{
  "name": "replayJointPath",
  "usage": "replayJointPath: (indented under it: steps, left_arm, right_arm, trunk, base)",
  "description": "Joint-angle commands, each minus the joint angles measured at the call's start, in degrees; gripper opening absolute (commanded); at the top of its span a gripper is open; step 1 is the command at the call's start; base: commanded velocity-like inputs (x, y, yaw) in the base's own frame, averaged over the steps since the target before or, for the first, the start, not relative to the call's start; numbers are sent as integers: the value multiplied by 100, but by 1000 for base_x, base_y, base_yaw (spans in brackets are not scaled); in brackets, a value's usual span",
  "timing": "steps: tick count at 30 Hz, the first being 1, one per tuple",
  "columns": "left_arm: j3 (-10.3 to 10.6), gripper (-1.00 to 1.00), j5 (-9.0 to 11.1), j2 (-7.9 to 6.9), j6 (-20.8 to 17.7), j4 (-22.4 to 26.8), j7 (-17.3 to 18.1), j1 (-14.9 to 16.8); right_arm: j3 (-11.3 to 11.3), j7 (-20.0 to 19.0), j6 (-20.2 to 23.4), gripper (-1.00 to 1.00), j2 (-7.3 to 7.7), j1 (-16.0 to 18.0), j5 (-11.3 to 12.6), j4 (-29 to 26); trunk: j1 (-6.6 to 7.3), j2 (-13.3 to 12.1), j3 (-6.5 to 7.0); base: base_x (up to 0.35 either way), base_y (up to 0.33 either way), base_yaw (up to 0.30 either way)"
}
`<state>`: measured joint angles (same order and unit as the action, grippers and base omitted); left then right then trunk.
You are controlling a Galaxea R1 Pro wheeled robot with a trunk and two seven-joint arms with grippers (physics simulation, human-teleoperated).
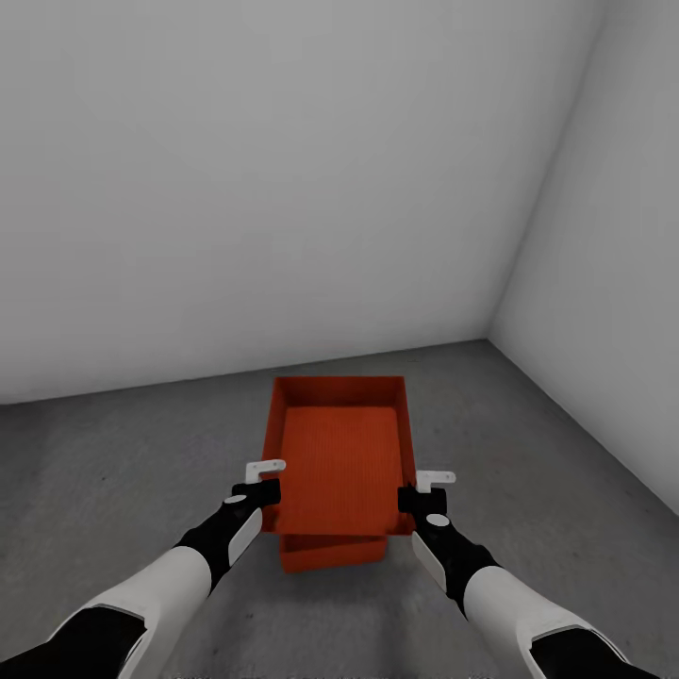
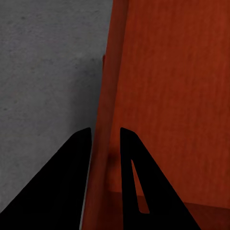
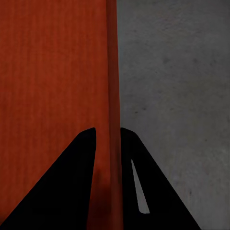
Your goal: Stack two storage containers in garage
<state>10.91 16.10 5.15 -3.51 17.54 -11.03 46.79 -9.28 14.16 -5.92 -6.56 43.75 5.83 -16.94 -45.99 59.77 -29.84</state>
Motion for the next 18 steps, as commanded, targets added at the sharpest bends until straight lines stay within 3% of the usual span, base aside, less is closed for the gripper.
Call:
replayJointPath:
  steps: [1,18]
  left_arm:
    - [6,-100,16,-269,-36,-182,-93,-2]
    - [7,-100,12,-269,-36,-181,-93,-1]
  right_arm:
    - [190,174,-41,-100,6,11,-33,-20]
    - [194,174,-41,-100,7,11,-38,-20]
  trunk:
    - [0,4,-14]
    - [0,4,-170]
  base:
    - [0,0,0]
    - [0,0,0]
